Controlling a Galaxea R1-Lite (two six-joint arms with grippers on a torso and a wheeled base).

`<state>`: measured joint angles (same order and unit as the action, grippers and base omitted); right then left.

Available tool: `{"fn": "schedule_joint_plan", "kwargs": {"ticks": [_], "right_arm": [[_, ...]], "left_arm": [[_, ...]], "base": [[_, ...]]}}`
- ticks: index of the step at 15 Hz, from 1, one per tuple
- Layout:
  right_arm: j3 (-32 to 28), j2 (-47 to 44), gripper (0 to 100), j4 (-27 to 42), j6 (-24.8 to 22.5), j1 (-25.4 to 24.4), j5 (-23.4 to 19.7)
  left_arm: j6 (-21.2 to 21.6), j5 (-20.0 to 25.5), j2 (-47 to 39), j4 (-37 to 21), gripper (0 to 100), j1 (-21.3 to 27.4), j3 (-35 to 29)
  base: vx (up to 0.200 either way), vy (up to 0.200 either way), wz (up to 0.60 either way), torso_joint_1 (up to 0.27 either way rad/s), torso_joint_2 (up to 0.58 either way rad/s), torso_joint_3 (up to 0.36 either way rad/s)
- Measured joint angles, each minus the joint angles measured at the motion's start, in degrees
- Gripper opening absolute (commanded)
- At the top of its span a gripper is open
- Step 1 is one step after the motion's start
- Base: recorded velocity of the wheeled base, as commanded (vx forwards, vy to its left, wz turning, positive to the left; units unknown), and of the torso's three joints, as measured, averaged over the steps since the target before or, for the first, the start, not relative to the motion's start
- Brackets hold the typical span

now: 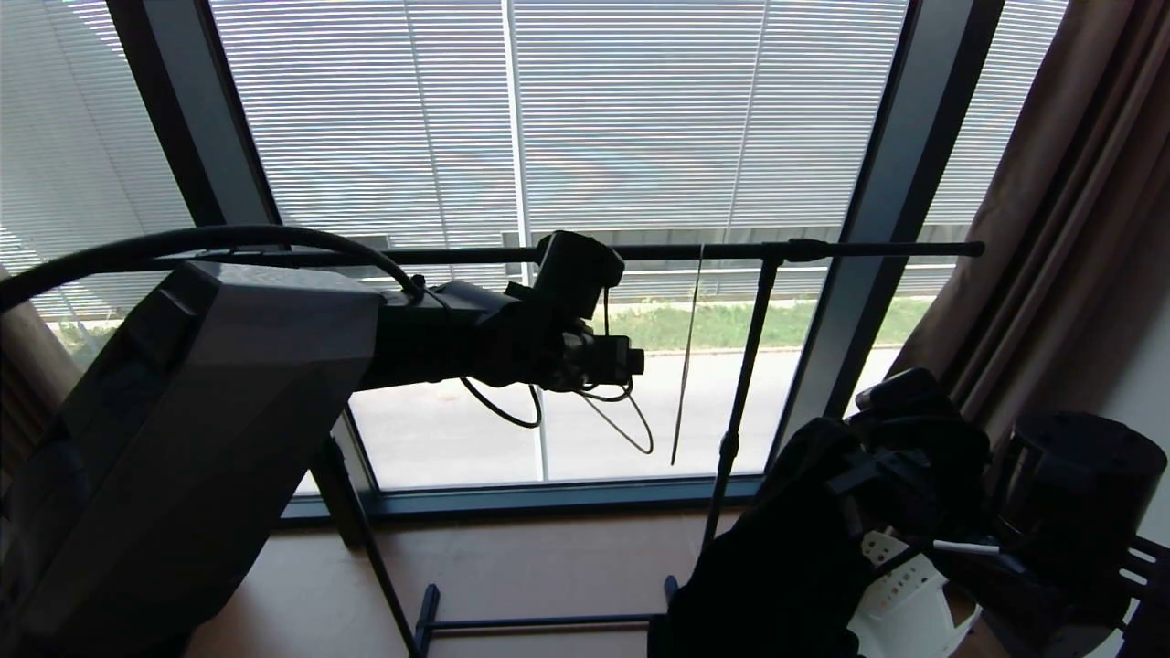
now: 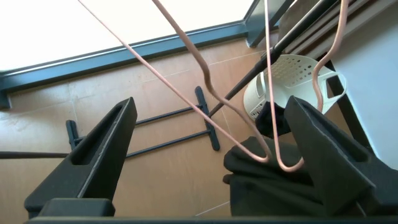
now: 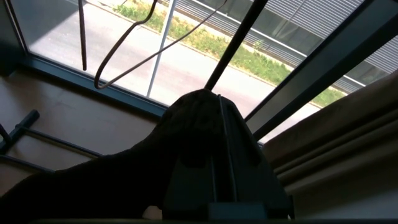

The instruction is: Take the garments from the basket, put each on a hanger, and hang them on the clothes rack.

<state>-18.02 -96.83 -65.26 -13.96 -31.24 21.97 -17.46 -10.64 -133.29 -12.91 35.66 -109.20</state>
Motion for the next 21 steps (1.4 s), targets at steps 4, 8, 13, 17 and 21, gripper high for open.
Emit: {"fn": "schedule_joint_plan", "kwargs": {"ticks": [4, 8, 13, 17, 21], "right_arm": [[0.0, -0.2, 0, 0.0, 0.0, -0.1, 0.0], [0.0, -0.1, 0, -0.1, 0.0, -0.1, 0.0], [0.0, 0.0, 0, -0.1, 0.0, -0.2, 0.0], [0.0, 0.1, 0, -0.1, 0.0, -0.5, 0.0], [0.0, 0.5, 0, -0.1, 0.0, -0.8, 0.1]], "left_arm": [[-0.7, 0.0, -2.7, 0.0, 100, 0.2, -2.1], [-1.8, -1.0, -4.3, -0.1, 100, 0.2, -2.3], [-2.9, -3.7, -4.6, -1.3, 100, -0.3, -1.0], [-5.1, -6.0, -4.0, -2.6, 100, -1.1, 0.6], [-5.2, -6.2, -2.7, -2.8, 100, -1.2, 0.5]], "base": [[0.000, 0.000, 0.00, 0.000, 0.00, 0.000], [0.000, 0.000, 0.00, 0.000, 0.00, 0.000], [0.000, 0.000, 0.00, 0.000, 0.00, 0.000], [0.000, 0.000, 0.00, 0.000, 0.00, 0.000], [0.000, 0.000, 0.00, 0.000, 0.00, 0.000]]}}
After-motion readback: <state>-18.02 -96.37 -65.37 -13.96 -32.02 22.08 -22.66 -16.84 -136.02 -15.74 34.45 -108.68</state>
